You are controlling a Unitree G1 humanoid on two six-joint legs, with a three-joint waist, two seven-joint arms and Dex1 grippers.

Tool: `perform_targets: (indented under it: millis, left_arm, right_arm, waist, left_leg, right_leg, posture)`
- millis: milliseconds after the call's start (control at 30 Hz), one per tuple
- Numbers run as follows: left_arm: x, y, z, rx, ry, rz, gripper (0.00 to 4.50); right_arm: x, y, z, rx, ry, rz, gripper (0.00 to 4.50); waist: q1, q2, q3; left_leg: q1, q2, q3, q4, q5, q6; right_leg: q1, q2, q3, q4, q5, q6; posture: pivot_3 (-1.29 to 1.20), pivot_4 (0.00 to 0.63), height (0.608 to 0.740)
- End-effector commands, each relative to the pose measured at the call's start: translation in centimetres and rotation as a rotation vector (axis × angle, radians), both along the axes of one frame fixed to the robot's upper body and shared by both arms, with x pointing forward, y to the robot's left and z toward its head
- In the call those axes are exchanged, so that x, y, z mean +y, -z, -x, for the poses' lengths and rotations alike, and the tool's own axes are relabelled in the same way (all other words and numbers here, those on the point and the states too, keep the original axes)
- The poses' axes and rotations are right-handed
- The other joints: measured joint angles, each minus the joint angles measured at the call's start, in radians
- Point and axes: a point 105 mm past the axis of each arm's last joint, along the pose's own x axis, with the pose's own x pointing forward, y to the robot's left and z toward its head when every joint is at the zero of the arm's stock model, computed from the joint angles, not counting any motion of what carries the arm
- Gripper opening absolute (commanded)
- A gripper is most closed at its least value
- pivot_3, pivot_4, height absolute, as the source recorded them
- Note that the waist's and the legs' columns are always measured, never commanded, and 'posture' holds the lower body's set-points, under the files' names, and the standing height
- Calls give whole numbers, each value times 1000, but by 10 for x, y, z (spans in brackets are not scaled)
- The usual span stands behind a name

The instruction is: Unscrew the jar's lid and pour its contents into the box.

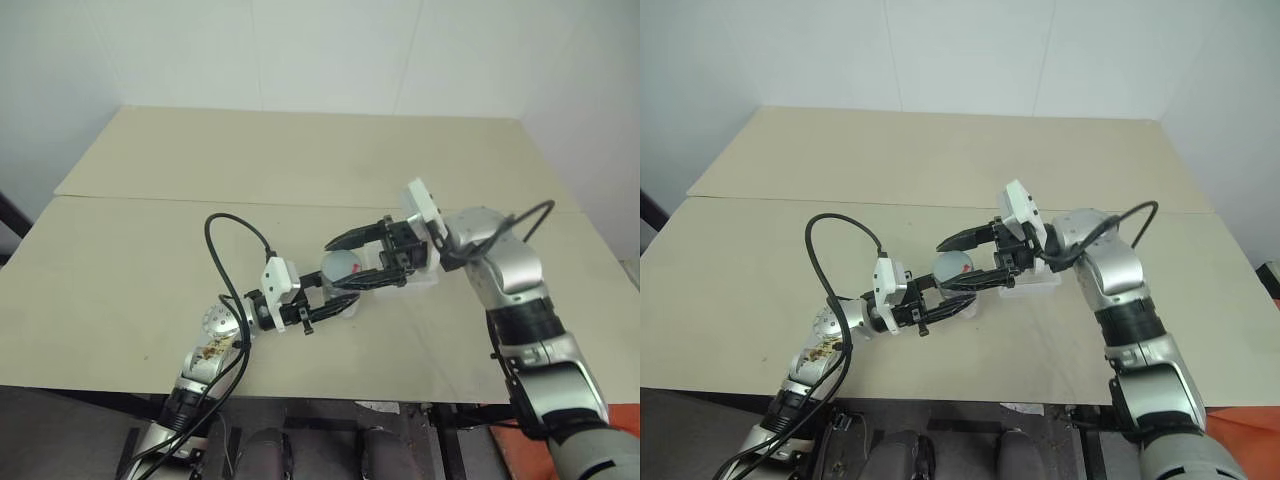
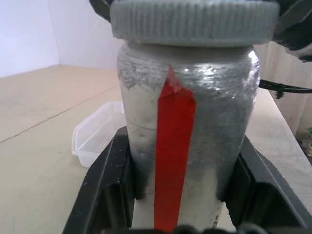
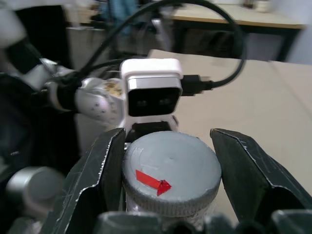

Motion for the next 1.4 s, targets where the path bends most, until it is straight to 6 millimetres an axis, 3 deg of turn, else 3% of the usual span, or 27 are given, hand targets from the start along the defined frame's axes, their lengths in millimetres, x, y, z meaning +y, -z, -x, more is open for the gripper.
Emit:
perform_targets:
  millis: [33, 367, 533, 567, 733, 967, 1133, 1300, 1400]
  left_arm:
    - [-5, -11, 2, -49, 6, 5, 1993]
    - [-4, -10, 2, -43, -6, 5, 1993]
    - [-5, -9, 2, -39, -2, 3, 1993]
    - [-5, -8, 2, -38, -1, 3, 1993]
    - [-5, -8, 1, -38, 1, 2, 1993]
    - [-4, -7, -2, -42, -25, -1, 1993]
    - [-3, -5, -5, -44, -46, -10, 1993]
    - [-5, -8, -7, -51, -42, -9, 1993]
    - [-5, -9, -9, -55, -39, -9, 1993]
  right_arm:
    - [5, 0, 4, -77, -125, 19, 2733]
    - [0, 0, -5, -49, -124, 14, 2733]
    - [-11, -12, -5, -84, -96, -57, 4365]
    - [-15, -16, -5, -120, -77, -93, 4472]
    - [-35, -26, 7, -141, -41, -163, 4472]
    - [-29, -42, 27, -277, 304, -287, 4472]
    - [-8, -26, 37, -287, 570, -241, 4472]
    - [3, -16, 46, -243, 663, -260, 4472]
    - [4, -13, 40, -244, 727, -252, 4472]
  waist:
    - [0, 0, 0]
    - [-1, 0, 0]
    - [-1, 0, 0]
    - [0, 0, 0]
    - [6, 0, 0]
    - [4, 0, 0]
    - [4, 0, 0]
    - [6, 0, 0]
    - [5, 0, 0]
  left_leg:
    - [0, 0, 0, 0, 0, 0]
    - [0, 1, 0, 0, 1, -2]
    - [0, 1, 0, 0, 1, -2]
    - [0, 1, 0, 0, 1, -2]
    - [-1, 1, 0, 0, 1, -2]
    - [0, 1, 0, 0, 1, -2]
    - [0, 1, -1, 0, 1, -2]
    - [0, 0, -1, 0, 1, -1]
    - [0, 0, -1, 1, 0, 0]
  right_leg:
    - [0, 0, 0, 0, 0, 0]
    - [-1, 0, 0, 1, 0, 0]
    - [-1, 0, 0, 1, 0, 0]
    - [-1, 0, 0, 1, 0, 0]
    - [-1, 0, 0, 1, 0, 0]
    - [-2, -1, 0, 1, 0, 0]
    - [-2, -1, 0, 0, 0, 0]
    - [-1, -1, 0, -1, 0, 0]
    - [-1, -1, 0, -1, 0, 0]
  posture:
    - [0, 150, 740]
    - [0, 150, 740]
    - [0, 150, 740]
    - [0, 150, 740]
    - [0, 150, 740]
    - [0, 150, 740]
    - [0, 150, 740]
    - [0, 150, 740]
    - [0, 150, 740]
